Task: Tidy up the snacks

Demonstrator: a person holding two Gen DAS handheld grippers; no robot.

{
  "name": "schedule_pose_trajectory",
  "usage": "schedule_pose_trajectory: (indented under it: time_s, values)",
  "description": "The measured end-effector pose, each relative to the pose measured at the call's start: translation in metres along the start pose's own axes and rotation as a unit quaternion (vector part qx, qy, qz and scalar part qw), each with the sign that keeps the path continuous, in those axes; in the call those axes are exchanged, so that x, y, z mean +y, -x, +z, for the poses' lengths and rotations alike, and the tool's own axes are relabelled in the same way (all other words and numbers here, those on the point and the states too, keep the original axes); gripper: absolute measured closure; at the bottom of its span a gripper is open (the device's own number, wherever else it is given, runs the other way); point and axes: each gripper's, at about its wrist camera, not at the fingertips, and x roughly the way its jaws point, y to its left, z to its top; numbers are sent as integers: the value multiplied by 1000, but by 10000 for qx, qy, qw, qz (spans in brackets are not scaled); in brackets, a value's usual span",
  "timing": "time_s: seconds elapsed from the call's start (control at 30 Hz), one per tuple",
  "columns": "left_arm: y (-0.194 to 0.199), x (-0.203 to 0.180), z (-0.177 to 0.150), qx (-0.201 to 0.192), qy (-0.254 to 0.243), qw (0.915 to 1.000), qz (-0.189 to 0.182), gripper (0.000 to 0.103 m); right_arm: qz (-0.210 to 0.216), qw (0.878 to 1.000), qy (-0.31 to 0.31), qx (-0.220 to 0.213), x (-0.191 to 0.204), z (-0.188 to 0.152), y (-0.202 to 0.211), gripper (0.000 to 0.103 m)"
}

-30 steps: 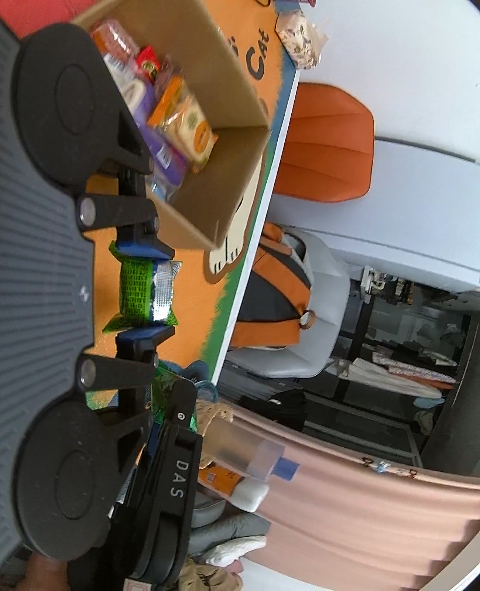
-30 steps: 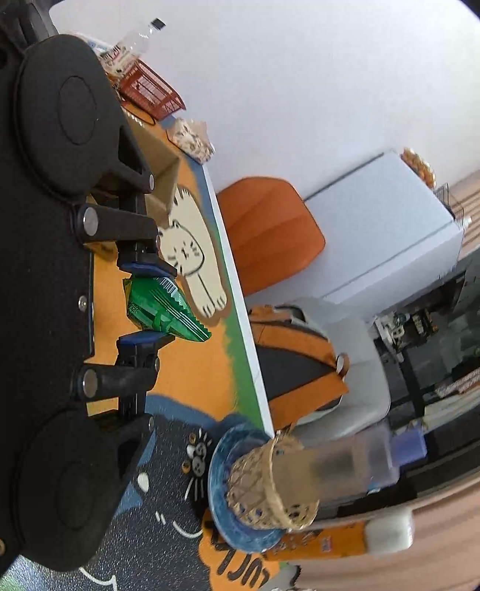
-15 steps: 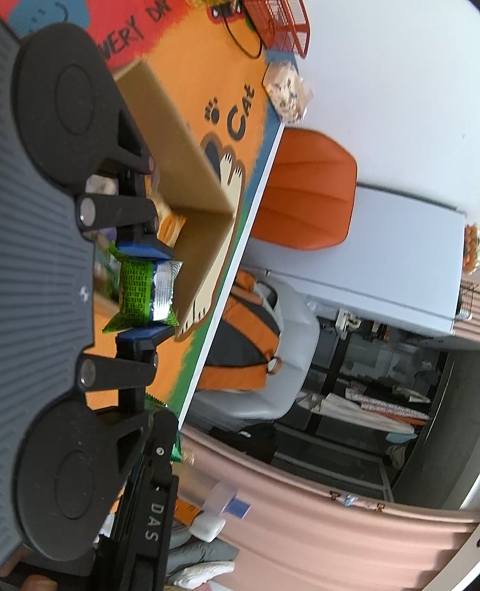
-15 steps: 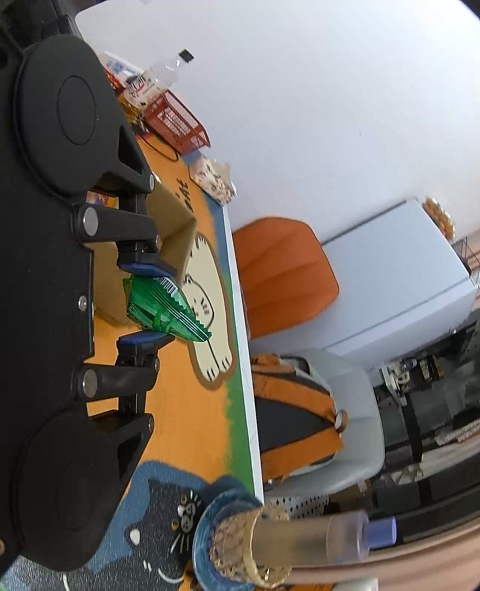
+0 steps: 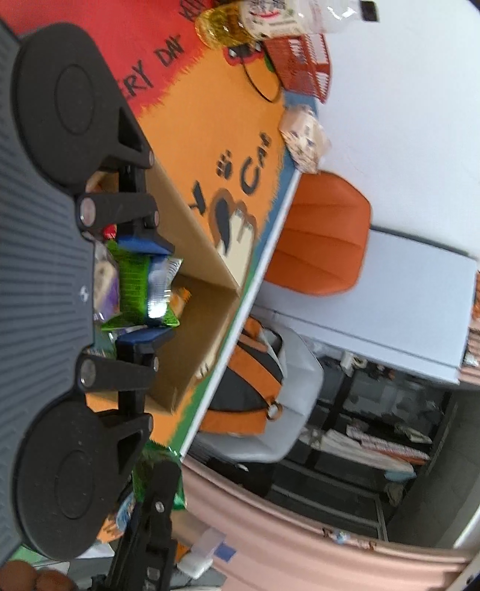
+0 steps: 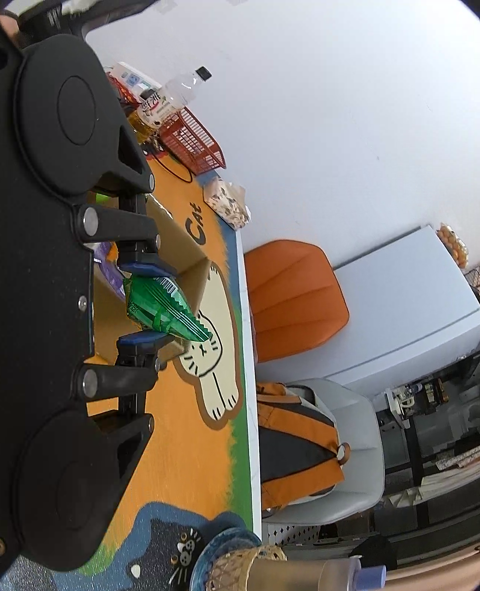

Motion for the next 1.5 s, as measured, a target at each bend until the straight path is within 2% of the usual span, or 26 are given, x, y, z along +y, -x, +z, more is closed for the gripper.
schedule_pose_trajectory:
  time_s: [0.03, 0.1, 0.23, 0.6, 0.7, 0.73, 0.9, 1.03, 1.17, 1.27, 1.5]
  values:
    - [-2, 3, 0, 58, 31, 10000, 51, 50, 20, 10000, 13, 26, 2, 0, -1, 72]
    - [0, 9, -1, 33, 94, 9998, 143, 42, 75, 9999, 55, 85, 8, -2, -4, 72]
    - [5, 17, 3, -28, 95, 9997, 219, 31, 183, 9995, 124, 225, 20, -5, -9, 72]
    - [22, 50, 1, 116, 196, 9992, 319, 27, 396, 9964, 328, 676, 53, -17, -18, 70]
    - [25, 58, 0, 160, 267, 9990, 323, 27, 438, 9957, 413, 710, 61, -20, -15, 63]
    - [26, 60, -1, 171, 278, 9990, 306, 27, 430, 9957, 441, 695, 64, -20, -13, 58]
    - [37, 63, -3, 178, 258, 9993, 192, 20, 322, 9967, 427, 615, 67, -22, 0, 53]
    - [46, 63, -7, 258, 257, 9993, 73, 16, 197, 9978, 282, 571, 61, -27, 13, 42]
    - [52, 56, -12, 349, 84, 9993, 61, 14, 24, 9984, 159, 533, 54, -33, 26, 36]
    - [59, 52, -17, 380, -20, 9993, -9, 13, -70, 9988, 117, 467, 50, -37, 38, 24]
    - [77, 43, -24, 396, -211, 9988, -169, 10, -255, 9990, 163, 332, 47, -45, 64, 10]
